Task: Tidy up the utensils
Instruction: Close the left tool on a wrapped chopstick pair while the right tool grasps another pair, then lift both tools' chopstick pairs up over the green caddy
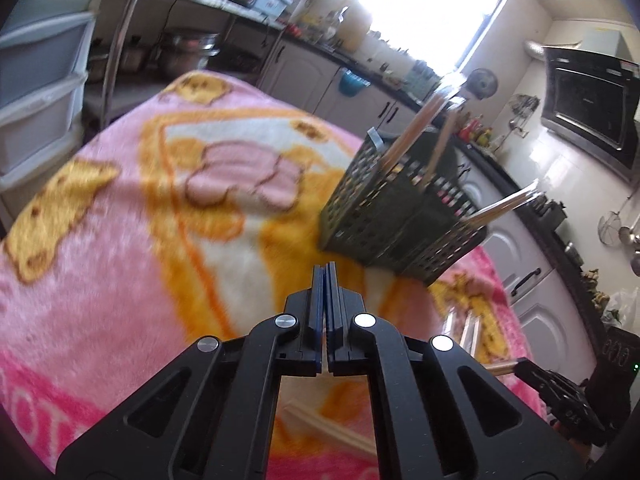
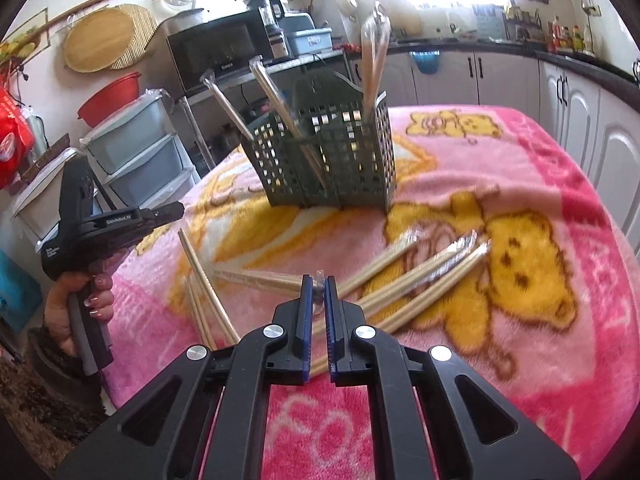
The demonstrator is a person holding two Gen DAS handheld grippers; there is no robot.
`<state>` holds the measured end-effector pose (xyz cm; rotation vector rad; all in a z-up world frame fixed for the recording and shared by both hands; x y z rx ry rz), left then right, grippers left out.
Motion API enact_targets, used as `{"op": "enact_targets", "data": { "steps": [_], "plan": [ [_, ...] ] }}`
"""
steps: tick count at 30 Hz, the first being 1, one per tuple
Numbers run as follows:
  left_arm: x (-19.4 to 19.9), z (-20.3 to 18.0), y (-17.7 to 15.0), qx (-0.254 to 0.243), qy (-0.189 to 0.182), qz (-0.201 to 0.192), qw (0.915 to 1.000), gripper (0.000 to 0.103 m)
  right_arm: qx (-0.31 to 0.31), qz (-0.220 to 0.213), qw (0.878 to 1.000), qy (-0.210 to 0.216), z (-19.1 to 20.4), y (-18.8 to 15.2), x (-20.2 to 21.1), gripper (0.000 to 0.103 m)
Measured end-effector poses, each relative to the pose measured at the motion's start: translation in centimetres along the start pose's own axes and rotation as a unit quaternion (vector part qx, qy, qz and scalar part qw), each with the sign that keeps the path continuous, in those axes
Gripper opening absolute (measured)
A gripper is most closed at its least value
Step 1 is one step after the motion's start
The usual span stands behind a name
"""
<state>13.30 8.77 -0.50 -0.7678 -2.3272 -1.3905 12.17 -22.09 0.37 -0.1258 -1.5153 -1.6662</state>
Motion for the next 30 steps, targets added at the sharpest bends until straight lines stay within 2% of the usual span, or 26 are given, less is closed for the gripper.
{"op": "enact_targets", "data": {
  "steps": [18,30],
  "plan": [
    [1.2,-8.4,4.6,-0.058,-0.079,-0.061,0.9933,0.000,0.042,-0.078,0.996,0.006,1.1,4.7,2.2,0.004],
    [2.1,-11.8,6.5,-0.078,-0.114,-0.090,0.9864,0.000,0.056,-0.113,0.992,0.001,1.2,6.4,4.1,0.002]
  ]
}}
Point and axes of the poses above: each gripper's, at about its wrist camera, not at the fingertips, and x roughly against the way its jaws point, z to its left, y to its top, the point moved 1 cm from there along -x, roughly the way its jaws point, and after that the axes turned 1 degree about -y, right-handed, at the moved point
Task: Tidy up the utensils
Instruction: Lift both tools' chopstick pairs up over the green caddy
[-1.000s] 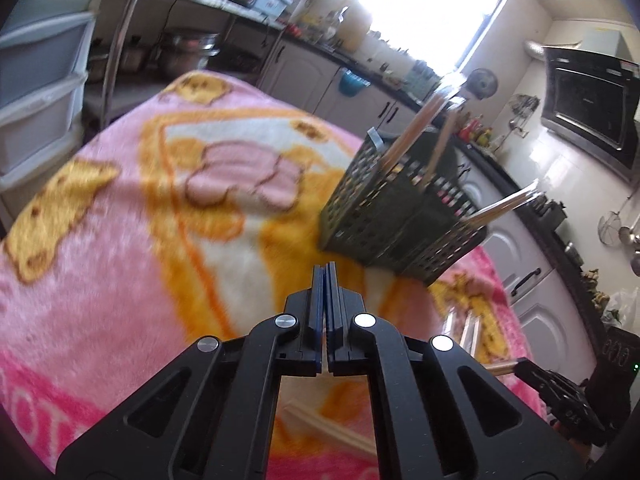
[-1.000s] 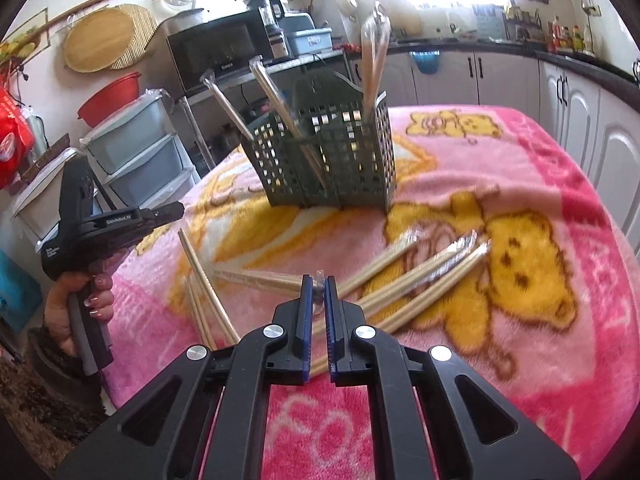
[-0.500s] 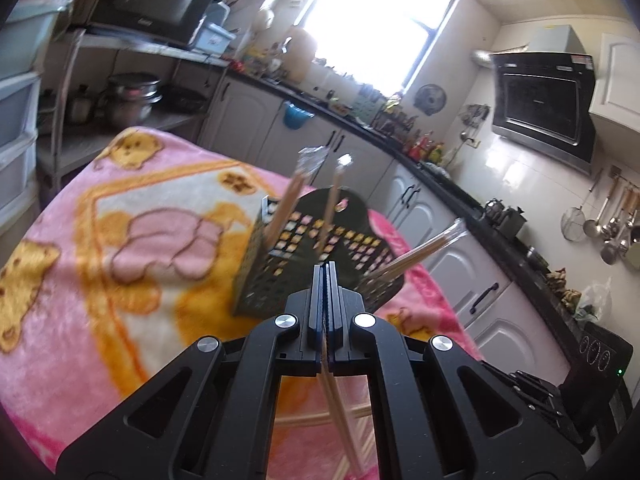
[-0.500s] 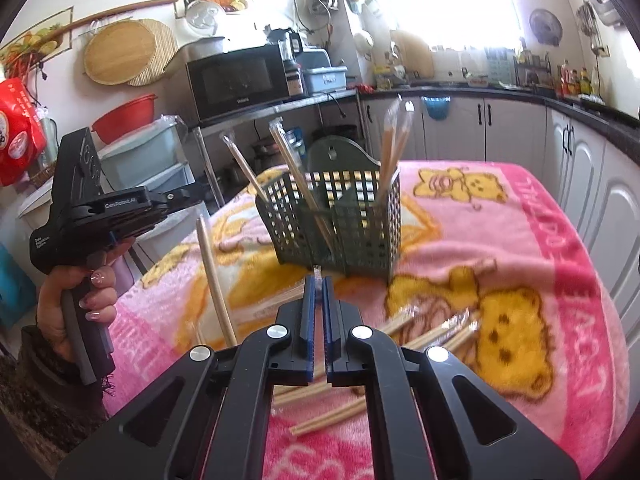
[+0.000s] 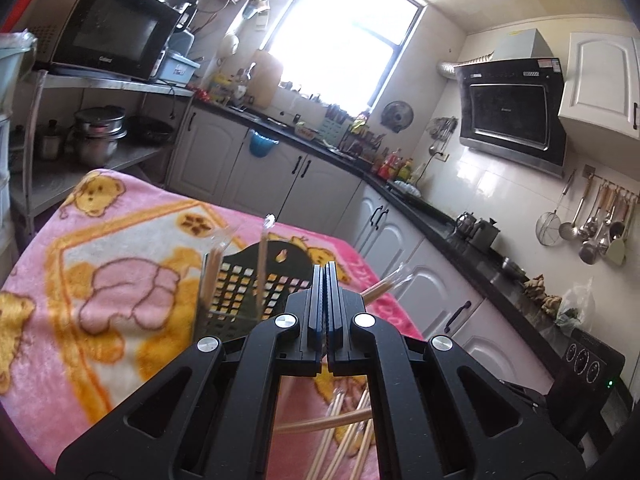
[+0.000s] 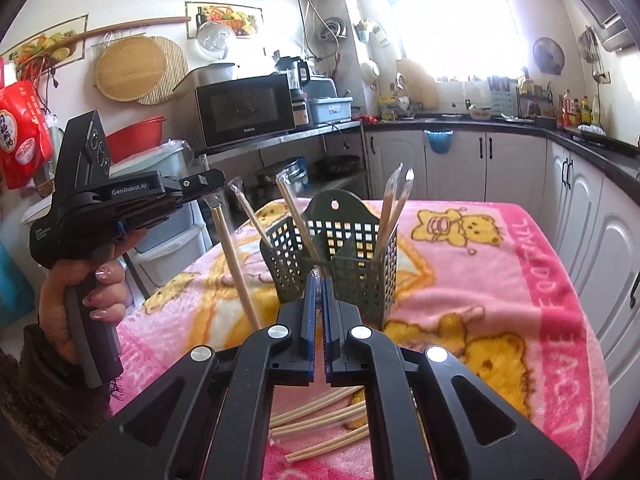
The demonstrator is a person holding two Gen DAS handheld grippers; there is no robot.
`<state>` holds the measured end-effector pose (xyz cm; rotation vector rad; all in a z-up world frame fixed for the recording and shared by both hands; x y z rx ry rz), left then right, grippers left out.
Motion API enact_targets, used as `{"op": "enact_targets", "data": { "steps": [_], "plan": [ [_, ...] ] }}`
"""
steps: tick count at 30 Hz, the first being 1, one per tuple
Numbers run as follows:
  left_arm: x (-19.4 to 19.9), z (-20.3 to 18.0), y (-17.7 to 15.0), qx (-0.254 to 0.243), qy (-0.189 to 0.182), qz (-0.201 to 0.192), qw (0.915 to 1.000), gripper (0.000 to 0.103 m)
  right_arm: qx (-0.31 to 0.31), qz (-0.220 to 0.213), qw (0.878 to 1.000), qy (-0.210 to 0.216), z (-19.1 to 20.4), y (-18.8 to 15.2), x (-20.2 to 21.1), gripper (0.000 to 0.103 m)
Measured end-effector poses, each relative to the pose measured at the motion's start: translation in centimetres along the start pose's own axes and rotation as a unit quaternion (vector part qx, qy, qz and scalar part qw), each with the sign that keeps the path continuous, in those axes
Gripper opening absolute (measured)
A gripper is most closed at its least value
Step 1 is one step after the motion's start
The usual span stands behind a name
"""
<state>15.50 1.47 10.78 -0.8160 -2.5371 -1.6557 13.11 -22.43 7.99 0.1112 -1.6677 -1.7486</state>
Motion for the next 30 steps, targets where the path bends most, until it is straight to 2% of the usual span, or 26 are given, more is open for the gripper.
{"op": "enact_targets", "data": {
  "steps": [30],
  "plan": [
    [0.5,-3.5,5.2,-0.037,-0.039,-0.058,0.9968,0.000,0.038,-0.077,0.996,0.003,1.1,5.6,1.7,0.002]
  ]
}}
Point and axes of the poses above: each gripper's, at about its wrist camera, not at the fingertips, and x roughly against the way its jaws point, z to its left, y to its top, the point moved 1 cm from there along -x, roughly the way its jaws point, and after that the axes turned 1 degree about -y, right-handed, at the moved point
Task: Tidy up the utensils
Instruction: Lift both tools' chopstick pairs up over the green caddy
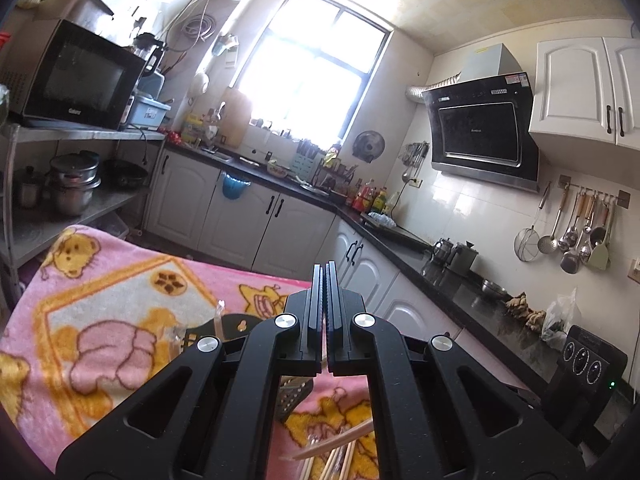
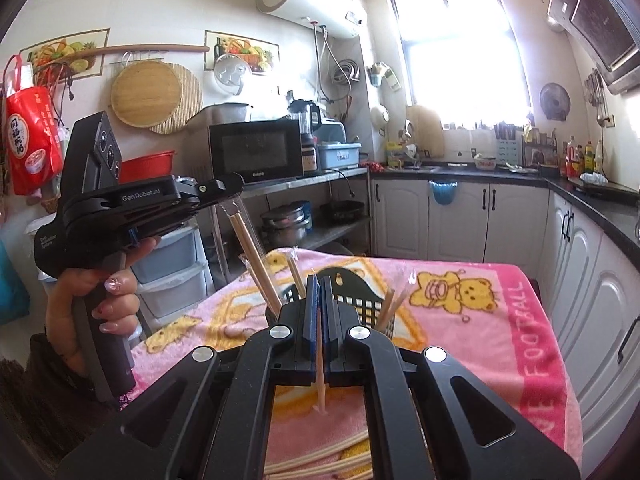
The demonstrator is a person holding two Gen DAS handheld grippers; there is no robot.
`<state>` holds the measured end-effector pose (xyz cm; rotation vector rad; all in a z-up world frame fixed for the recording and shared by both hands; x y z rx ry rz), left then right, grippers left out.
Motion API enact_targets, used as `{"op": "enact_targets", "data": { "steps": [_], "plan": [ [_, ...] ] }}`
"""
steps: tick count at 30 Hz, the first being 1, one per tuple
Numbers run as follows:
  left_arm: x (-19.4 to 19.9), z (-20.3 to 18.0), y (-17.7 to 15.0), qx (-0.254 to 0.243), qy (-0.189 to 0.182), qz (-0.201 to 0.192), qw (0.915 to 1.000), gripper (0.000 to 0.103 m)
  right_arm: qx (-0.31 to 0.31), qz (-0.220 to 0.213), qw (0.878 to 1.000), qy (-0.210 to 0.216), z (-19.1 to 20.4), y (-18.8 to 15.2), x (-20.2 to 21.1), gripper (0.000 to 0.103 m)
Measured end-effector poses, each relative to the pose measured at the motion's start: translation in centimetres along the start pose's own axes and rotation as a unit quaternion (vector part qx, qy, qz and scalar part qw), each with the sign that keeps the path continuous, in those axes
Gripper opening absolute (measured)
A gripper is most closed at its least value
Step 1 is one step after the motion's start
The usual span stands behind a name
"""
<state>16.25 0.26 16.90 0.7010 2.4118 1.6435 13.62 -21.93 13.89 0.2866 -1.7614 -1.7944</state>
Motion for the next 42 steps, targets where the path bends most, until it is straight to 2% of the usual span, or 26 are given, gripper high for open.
{"op": "enact_targets", "data": {
  "steps": [17,42],
  "plan": [
    [-0.2,-0.7,2.3,-0.011,-0.001,-0.028,0.9995,0.000,0.025,-0.060,0.998,0.004,0.6,4.7,-0.5,0.002],
    [-2.8,-1.8,5.1,-0.037,0.003,-0.052,0.9980,0.000,0.040,-0.126,0.991,-0.032,-1.5,10.3,-1.9,0.002]
  ]
}}
Point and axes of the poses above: each gripper's, at about its wrist camera, not at the fingertips, and x roughly against the way its jaws point, z to its left, y to its top, the point moved 1 cm from there along -x, roughly the way its jaws point, and after that the axes turned 1 degree about -y, right-handed, at the moved point
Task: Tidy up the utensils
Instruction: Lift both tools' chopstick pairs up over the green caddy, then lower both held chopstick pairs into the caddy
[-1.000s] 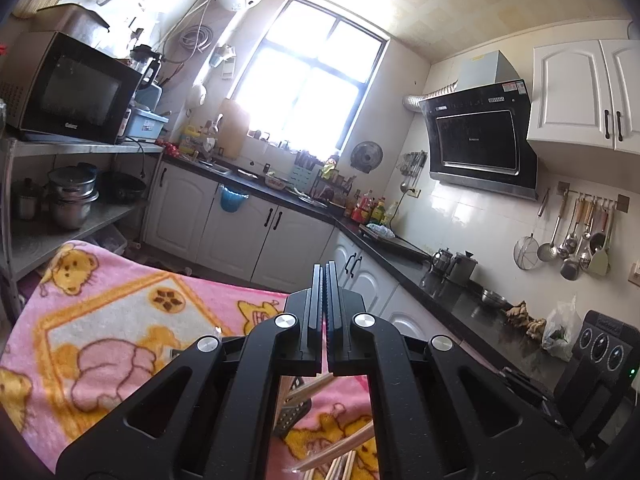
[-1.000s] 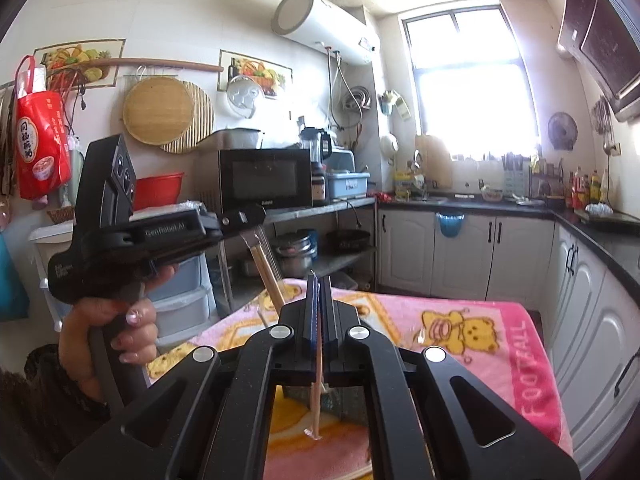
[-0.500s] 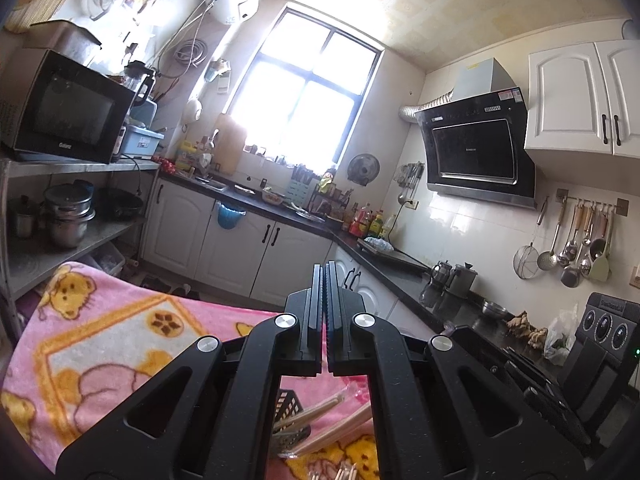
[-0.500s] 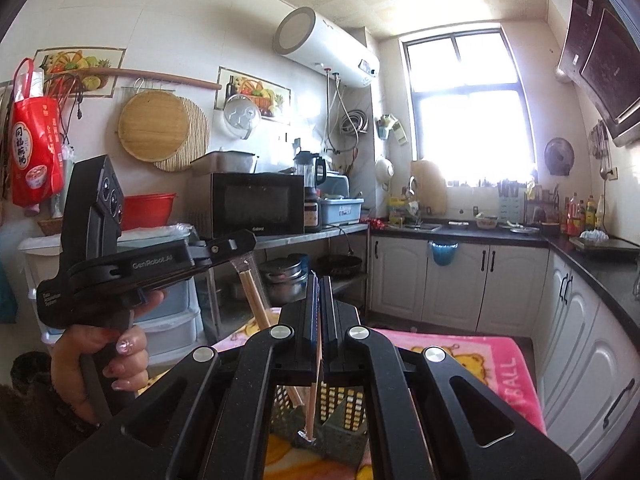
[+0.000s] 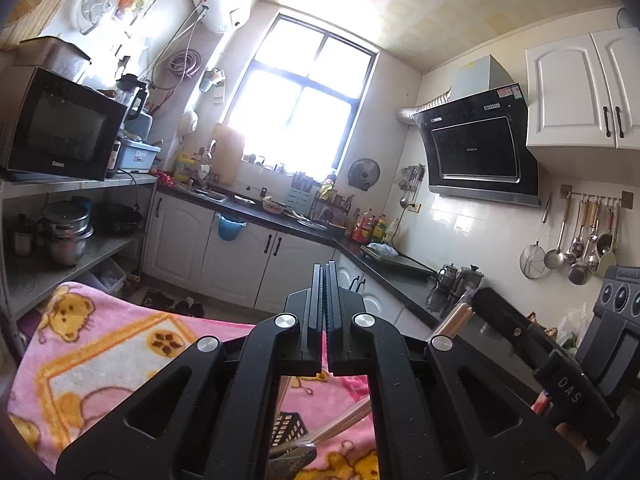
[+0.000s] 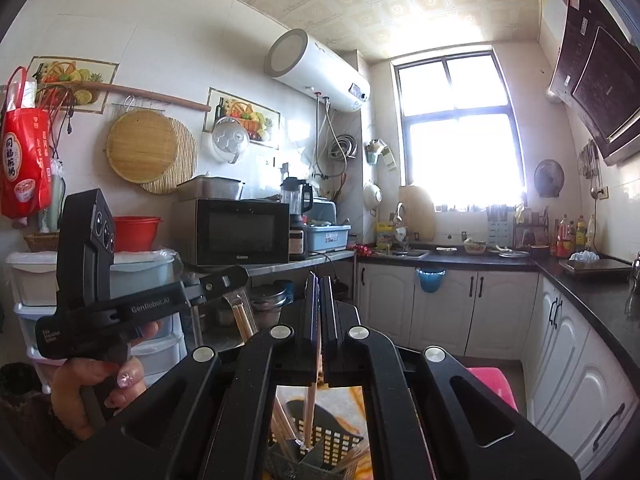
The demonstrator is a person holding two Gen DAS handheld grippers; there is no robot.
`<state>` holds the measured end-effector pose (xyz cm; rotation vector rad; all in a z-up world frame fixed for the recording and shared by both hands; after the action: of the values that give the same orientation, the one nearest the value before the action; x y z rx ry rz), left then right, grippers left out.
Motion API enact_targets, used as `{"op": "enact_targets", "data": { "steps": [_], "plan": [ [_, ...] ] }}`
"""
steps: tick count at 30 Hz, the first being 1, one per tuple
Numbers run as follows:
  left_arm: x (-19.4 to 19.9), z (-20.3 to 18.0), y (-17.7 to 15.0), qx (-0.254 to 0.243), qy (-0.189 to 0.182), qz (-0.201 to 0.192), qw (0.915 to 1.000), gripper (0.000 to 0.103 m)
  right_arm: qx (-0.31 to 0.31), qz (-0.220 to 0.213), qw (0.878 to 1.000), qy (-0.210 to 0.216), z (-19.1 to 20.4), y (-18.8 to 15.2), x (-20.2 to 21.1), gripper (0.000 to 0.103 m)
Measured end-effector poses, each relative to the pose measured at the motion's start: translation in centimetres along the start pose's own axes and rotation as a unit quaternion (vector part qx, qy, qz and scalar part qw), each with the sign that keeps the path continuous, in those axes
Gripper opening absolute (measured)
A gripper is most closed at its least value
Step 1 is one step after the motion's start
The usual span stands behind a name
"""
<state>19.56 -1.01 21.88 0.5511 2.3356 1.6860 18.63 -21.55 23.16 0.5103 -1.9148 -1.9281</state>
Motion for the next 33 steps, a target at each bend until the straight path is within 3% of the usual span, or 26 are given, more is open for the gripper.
{"op": "enact_targets", "data": {
  "steps": [17,33],
  "plan": [
    [-3.7,2.1,-2.2,0.018,0.025,0.036,0.9989,0.000,-0.017,0.016,1.000,-0.020,-1.4,-1.2,-2.8,0.002],
    [-4.5,3.4,-4.7,0.035,0.030,0.056,0.9973,0.000,-0.034,0.039,0.998,-0.025,-1.7,-4.1,-5.0,0.002]
  ]
}}
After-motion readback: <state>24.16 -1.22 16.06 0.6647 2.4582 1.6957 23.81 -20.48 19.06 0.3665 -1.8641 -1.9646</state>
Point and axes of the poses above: each gripper's, at about its wrist camera, not at the fingertips, and x roughly against the way its jaws point, z to its left, y to its top, the point moved 1 cm from there along -x, roughly the way its jaws point, and after that the axes turned 1 degree about -y, right-handed, at the moved point
